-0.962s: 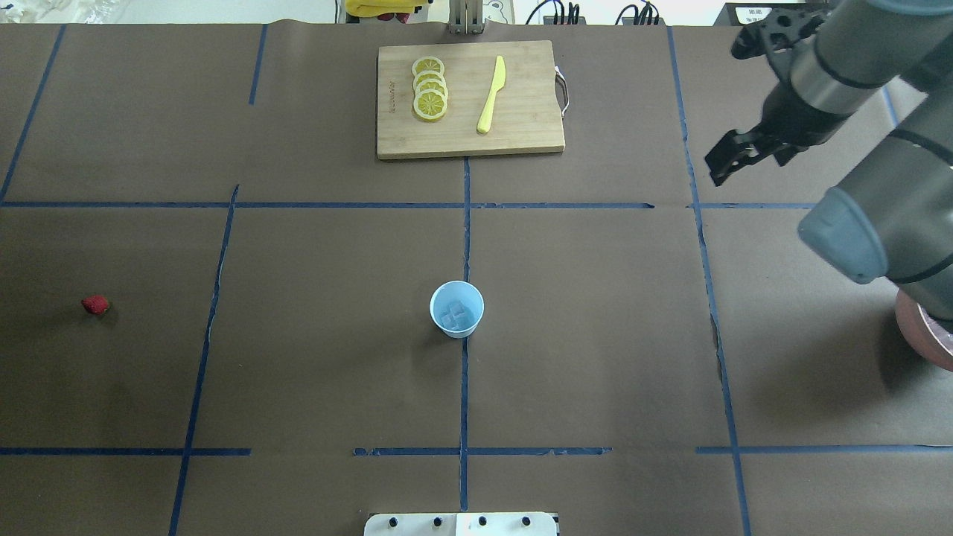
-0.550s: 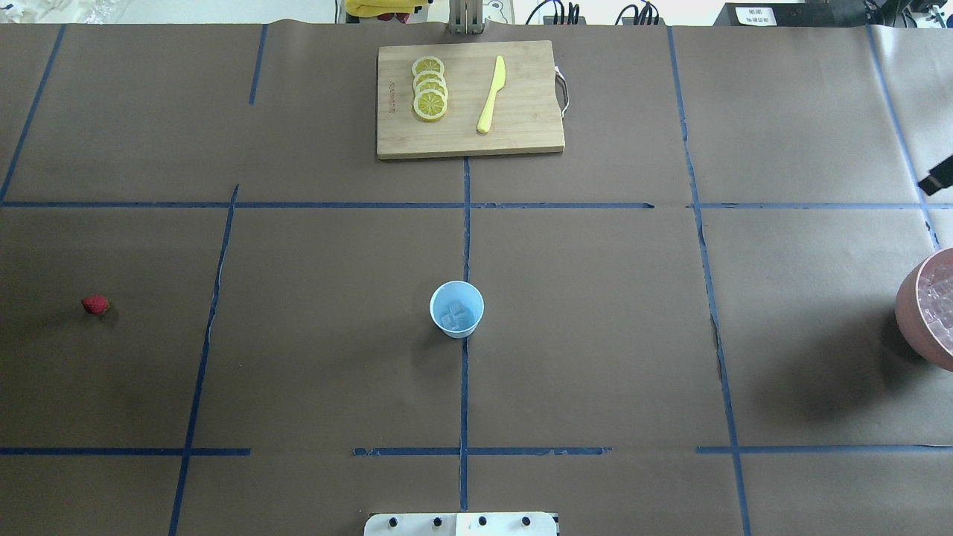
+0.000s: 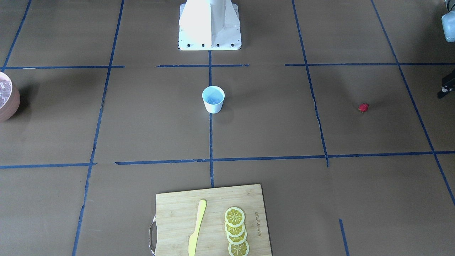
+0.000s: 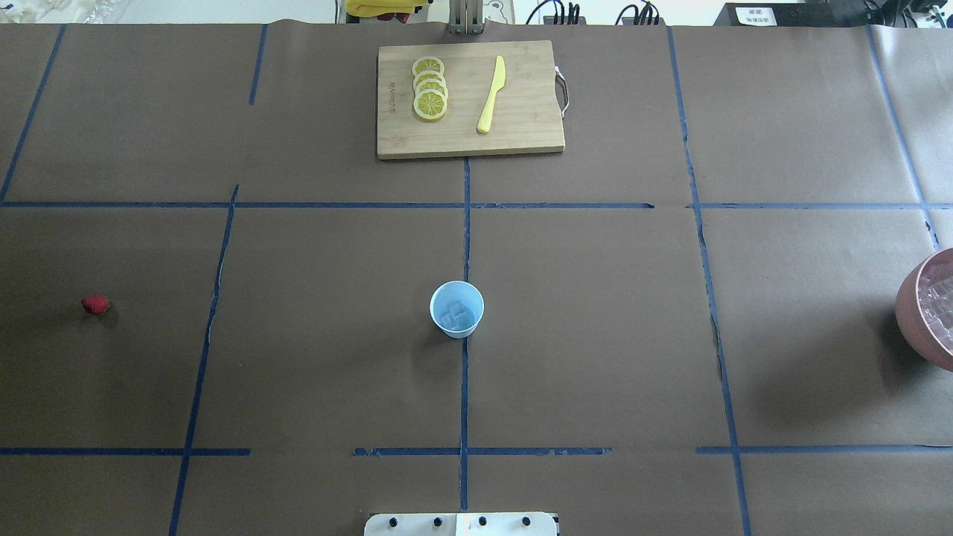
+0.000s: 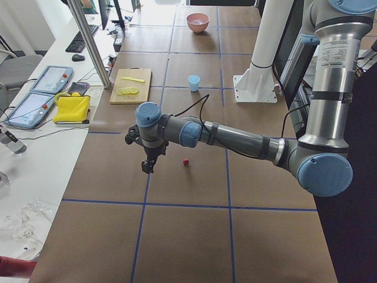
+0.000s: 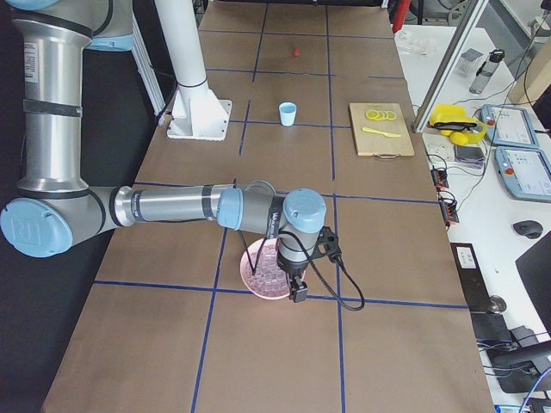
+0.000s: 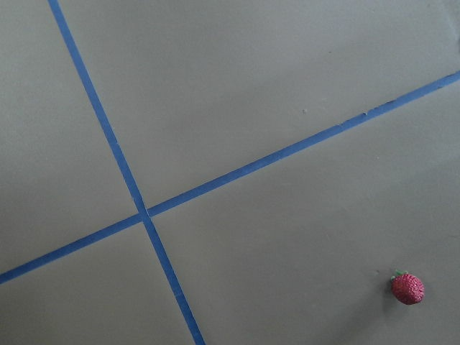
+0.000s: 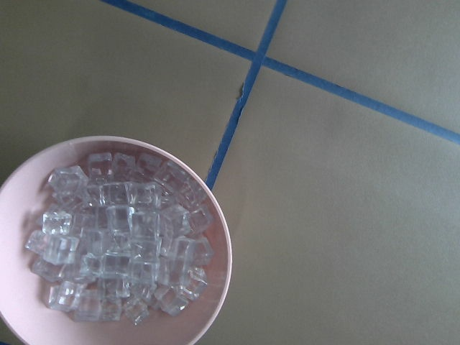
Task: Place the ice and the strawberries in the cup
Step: 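Lower the left gripper onto the red strawberry and close on it, then carry the strawberry with the left gripper over the light blue cup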
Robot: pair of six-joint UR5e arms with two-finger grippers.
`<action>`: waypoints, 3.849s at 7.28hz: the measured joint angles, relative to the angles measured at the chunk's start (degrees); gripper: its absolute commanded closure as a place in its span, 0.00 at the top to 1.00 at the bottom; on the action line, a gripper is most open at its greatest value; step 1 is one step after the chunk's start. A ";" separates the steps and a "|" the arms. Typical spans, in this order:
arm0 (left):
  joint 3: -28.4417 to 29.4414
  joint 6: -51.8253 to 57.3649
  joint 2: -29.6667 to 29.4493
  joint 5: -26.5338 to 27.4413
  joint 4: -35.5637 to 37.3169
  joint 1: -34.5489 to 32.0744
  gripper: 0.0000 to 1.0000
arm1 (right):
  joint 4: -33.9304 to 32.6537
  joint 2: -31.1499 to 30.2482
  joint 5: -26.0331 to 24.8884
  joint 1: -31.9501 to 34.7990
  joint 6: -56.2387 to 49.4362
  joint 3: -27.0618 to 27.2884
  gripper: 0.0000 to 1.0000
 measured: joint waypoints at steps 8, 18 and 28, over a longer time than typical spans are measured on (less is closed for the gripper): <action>2.44 -47.74 10.73 13.68 -36.49 26.11 1.00 | 0.06 -1.17 0.01 1.09 -0.90 -0.48 0.99; 5.49 -54.43 8.81 15.60 -37.98 31.27 0.88 | 0.06 -1.30 0.01 1.09 -0.94 -0.35 0.99; -6.29 -53.76 6.93 13.54 -22.23 30.04 0.00 | 0.41 -1.30 0.01 1.09 -0.82 -0.01 0.99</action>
